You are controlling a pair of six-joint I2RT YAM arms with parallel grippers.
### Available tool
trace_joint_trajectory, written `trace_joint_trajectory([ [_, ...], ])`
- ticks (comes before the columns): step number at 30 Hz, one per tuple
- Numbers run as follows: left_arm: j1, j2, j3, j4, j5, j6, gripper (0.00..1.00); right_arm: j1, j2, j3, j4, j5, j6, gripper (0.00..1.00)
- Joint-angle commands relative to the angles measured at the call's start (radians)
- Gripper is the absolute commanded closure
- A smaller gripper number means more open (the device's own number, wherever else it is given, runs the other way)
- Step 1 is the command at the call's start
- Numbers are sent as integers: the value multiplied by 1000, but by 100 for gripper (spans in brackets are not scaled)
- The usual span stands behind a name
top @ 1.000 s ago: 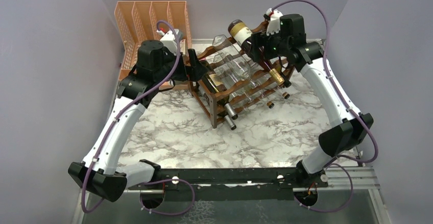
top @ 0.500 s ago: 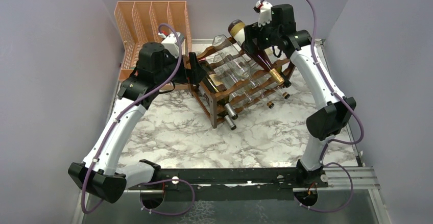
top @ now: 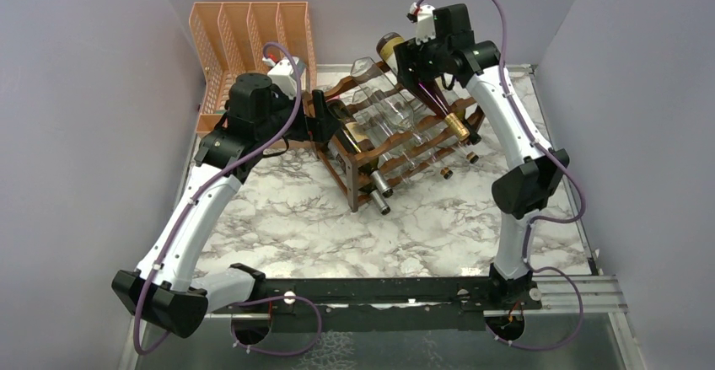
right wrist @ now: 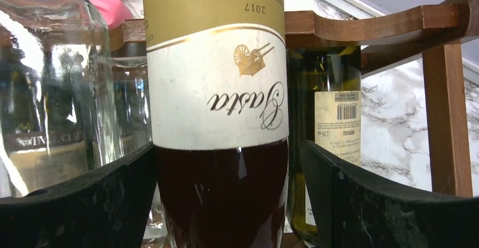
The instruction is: Take the wine bottle off the wine rack
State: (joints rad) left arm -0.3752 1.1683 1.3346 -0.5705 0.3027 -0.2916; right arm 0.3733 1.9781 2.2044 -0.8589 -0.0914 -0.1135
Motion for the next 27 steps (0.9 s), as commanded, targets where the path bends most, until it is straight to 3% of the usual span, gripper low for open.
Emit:
trace_joint_trajectory([
  [1, -3, -10, 2, 16, -2, 8, 1, 6, 56, 75, -58, 76, -6, 6],
  [16, -4, -3, -4, 16, -12, 7, 1, 36, 114, 142, -100, 107, -2, 15],
  [23, -4, -13, -8, 17, -11, -6, 1, 36, 71, 189, -98, 80, 51, 31],
  [27, -5, -9, -16, 16, -4, -15, 1, 35, 6, 137, -38, 61, 81, 42],
])
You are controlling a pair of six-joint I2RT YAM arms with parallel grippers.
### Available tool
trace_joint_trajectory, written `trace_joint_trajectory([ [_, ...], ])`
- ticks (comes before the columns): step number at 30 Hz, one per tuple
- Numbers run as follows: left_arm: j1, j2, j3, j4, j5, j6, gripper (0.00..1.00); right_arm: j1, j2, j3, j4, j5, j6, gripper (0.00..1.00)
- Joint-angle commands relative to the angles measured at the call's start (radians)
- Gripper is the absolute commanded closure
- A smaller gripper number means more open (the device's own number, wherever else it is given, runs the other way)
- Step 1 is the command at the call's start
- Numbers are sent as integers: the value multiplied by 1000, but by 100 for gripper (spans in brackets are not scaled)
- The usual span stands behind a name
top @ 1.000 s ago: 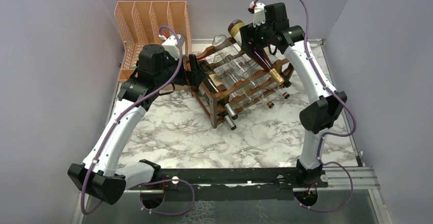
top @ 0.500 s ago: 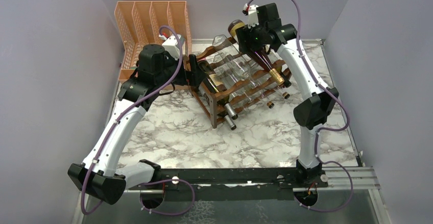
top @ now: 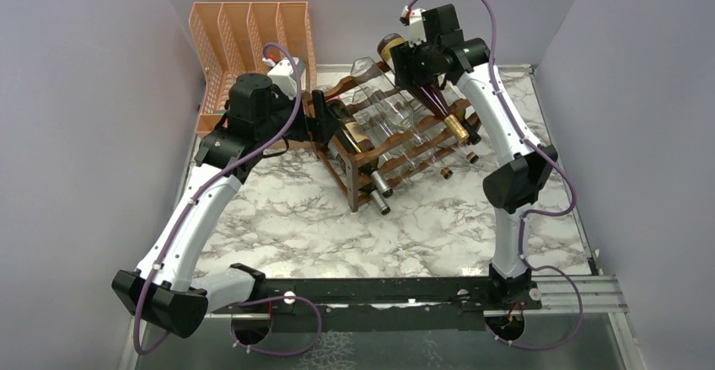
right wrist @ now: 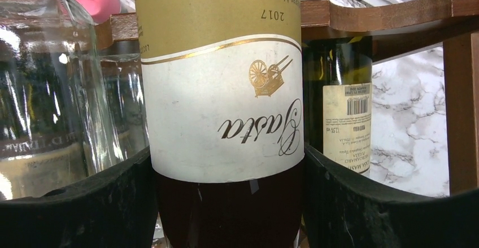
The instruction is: Take the wine bottle off the wine rack
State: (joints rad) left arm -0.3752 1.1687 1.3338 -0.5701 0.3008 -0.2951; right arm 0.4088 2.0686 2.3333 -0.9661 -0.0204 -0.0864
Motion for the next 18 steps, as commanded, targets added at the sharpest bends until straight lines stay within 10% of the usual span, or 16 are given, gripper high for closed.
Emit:
trace_joint_trajectory([
  [1, -4, -8, -19, 15, 4, -13, 1, -1, -109, -24, 100, -17, 61, 43],
  [18, -9, -6, -43, 18, 54, -10, 1, -47, -262, -148, 307, -259, 307, 52],
])
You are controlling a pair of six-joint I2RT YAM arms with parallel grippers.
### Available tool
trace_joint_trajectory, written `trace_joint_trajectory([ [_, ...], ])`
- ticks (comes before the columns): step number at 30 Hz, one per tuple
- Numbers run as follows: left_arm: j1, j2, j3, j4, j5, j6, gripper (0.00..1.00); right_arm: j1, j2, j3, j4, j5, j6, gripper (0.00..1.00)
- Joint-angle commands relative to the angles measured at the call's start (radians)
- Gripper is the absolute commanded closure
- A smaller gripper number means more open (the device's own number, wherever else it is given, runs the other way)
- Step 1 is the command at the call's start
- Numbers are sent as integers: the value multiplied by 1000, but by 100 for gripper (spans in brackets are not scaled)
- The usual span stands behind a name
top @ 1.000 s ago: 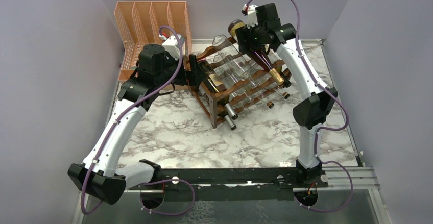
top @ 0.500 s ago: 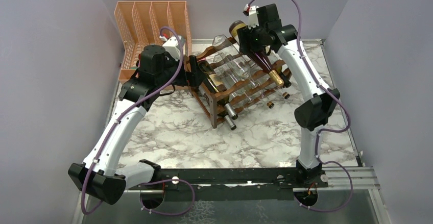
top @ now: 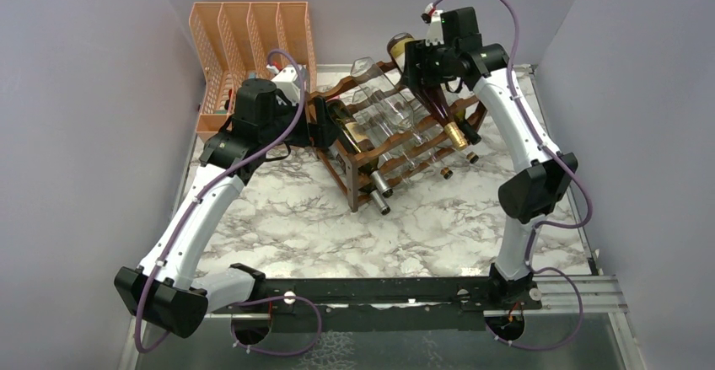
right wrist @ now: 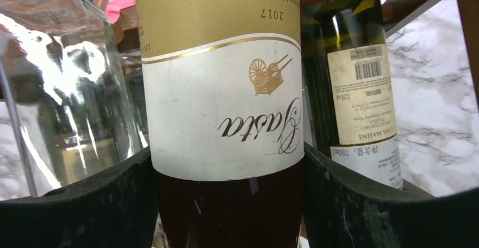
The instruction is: Take the wine bottle off the wine rack
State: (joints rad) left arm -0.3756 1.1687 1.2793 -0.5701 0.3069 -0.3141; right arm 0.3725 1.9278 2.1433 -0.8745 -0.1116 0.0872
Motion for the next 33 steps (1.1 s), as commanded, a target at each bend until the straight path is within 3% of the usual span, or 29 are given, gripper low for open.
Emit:
trace_joint_trajectory([
  [1, -11, -5, 16, 19, 67, 17, 1, -27, -125, 31, 229, -207, 155, 52],
  [6, -27, -4, 44, 26, 126, 55, 1, -133, -149, -36, 310, -429, 315, 53],
  [14, -100, -4, 144, 63, 173, 148, 1, -214, -156, -22, 359, -628, 544, 53],
  [17, -156, 39, 200, 66, 199, 178, 1, -266, -163, -73, 481, -730, 680, 53],
  [22, -332, 95, 248, 91, 35, 274, 1, -303, -182, -117, 584, -815, 841, 53],
  [26, -483, 132, 260, 125, -173, 416, 1, -305, -226, -160, 649, -844, 924, 53],
  [29, -589, 123, 197, 240, -312, 582, 1, -306, -243, -171, 663, -889, 966, 53],
  [33, -710, 56, 2, 517, -379, 934, 1, -307, -296, -238, 691, -934, 1016, 53],
])
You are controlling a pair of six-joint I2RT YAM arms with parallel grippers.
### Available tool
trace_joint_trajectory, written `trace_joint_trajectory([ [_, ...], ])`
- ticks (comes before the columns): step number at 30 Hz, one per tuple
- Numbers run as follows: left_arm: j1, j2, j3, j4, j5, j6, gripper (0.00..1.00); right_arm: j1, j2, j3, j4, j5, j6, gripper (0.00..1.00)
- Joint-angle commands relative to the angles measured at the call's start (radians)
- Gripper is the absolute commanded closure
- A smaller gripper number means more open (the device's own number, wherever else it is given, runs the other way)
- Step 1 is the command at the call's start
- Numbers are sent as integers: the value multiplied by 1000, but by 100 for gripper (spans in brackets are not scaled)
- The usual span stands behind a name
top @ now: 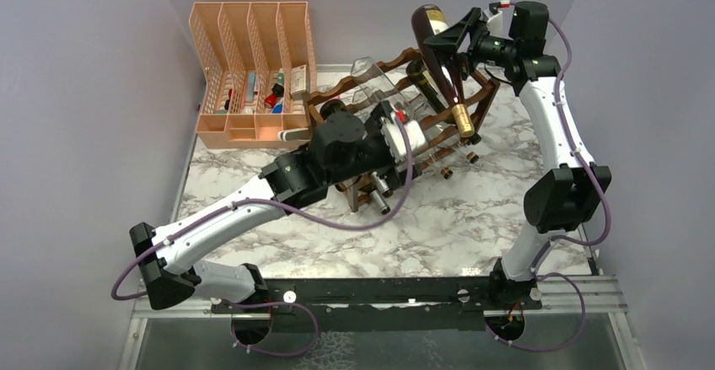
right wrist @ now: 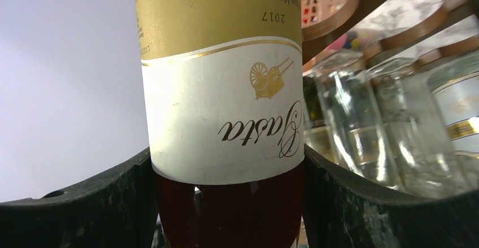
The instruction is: Take the wine bottle off the wine rack
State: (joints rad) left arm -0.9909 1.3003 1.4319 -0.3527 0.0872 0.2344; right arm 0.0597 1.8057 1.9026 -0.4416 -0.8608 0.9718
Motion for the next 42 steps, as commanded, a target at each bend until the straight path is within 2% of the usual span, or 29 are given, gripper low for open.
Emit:
trace_joint_trajectory([
  [1, -108, -94, -208, 369, -150, 474, 1, 6, -191, -13, 259, -188, 137, 53],
  [3, -128, -121, -302, 503, -118, 654, 1, 6, -222, -44, 254, -202, 147, 53],
  [6, -137, -124, -395, 682, -41, 844, 1, 6, -267, -93, 257, -229, 168, 53],
  [11, -158, -28, -350, 789, -9, 978, 2, 6, -341, -155, 254, -229, 190, 53],
  [15, -180, 28, -318, 908, 12, 1016, 5, 6, -368, -184, 244, -229, 199, 54],
  [24, -252, 169, -230, 948, 31, 1151, 8, 5, -404, -275, 265, -236, 236, 54],
  [28, -257, 227, -190, 960, 35, 1216, 16, 7, -422, -311, 275, -250, 259, 54],
  [33, -258, 281, -144, 959, 16, 1285, 35, 8, -452, -355, 279, -269, 276, 54],
  [35, -255, 295, -127, 960, 13, 1307, 40, 8, -469, -374, 288, -275, 285, 54],
  [42, -252, 322, -96, 958, 5, 1336, 41, 8, -527, -427, 299, -295, 303, 54],
])
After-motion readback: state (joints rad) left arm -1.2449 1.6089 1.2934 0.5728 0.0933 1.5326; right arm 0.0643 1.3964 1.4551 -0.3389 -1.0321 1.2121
